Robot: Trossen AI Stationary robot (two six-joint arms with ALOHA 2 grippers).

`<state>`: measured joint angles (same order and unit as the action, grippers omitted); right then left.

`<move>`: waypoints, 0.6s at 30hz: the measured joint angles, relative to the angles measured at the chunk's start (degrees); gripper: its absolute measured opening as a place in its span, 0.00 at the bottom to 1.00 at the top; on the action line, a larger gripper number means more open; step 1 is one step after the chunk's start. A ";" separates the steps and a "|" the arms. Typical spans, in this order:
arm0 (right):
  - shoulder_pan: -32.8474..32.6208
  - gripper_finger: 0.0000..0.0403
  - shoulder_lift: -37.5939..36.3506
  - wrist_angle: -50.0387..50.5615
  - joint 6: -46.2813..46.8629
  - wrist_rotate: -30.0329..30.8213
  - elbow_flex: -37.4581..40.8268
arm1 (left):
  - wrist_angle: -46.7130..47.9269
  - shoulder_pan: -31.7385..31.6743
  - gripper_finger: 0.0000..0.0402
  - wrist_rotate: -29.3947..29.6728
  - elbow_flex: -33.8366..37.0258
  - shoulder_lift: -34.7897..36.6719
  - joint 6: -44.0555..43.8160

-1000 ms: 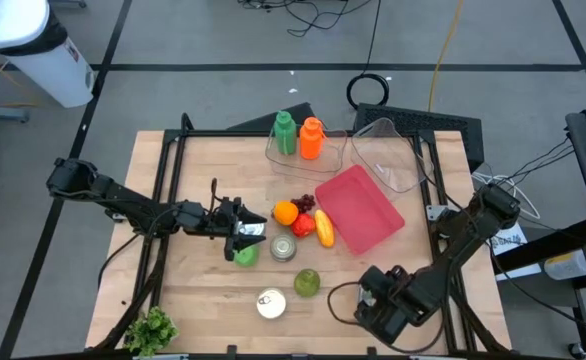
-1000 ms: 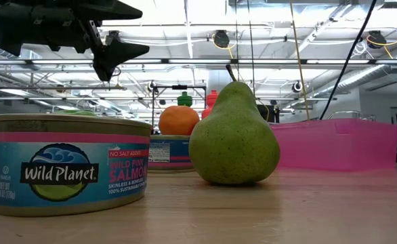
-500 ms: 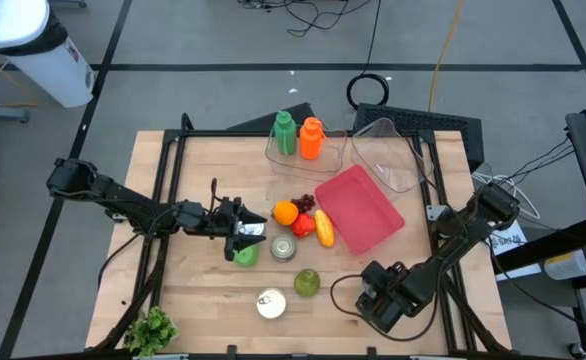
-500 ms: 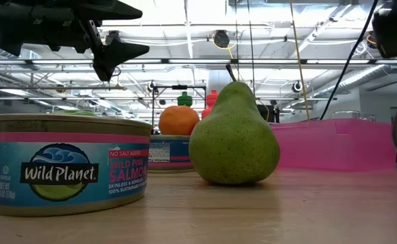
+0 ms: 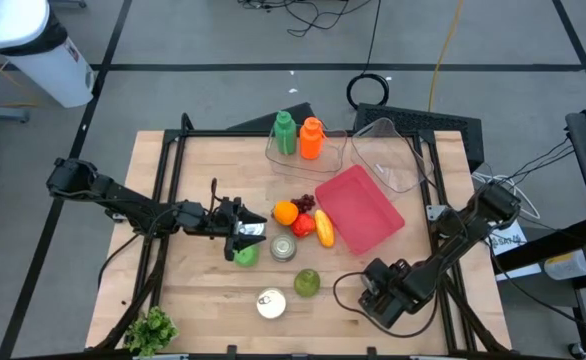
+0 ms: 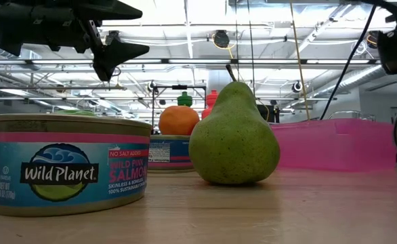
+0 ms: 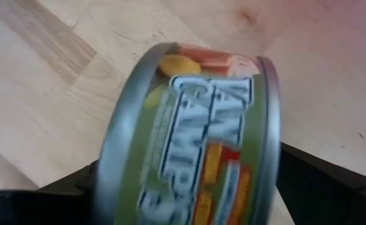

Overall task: Pick & Place Food Item
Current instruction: Put the right green tuna can into the pink bin

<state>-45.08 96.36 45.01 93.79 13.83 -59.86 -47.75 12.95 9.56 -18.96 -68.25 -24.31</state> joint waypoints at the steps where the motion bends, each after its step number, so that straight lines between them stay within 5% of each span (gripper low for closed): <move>1: -0.13 0.82 -0.43 -0.01 -0.17 0.72 0.00 | -0.01 0.00 0.74 0.00 0.00 0.00 0.01; 7: -2.41 0.82 -2.76 0.37 -0.43 6.92 0.07 | 0.01 0.00 0.74 0.00 0.00 0.00 0.01; 12: -2.54 0.82 -2.69 0.25 -1.10 3.85 1.81 | 0.08 0.00 0.74 0.00 0.00 0.00 -0.07; 18: -3.50 0.72 -4.58 -0.67 -1.50 7.40 1.79 | 0.30 0.00 0.74 0.00 0.00 0.00 -0.12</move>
<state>-48.58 91.78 44.34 92.29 21.23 -58.06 -47.45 12.95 9.56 -18.96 -68.25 -24.43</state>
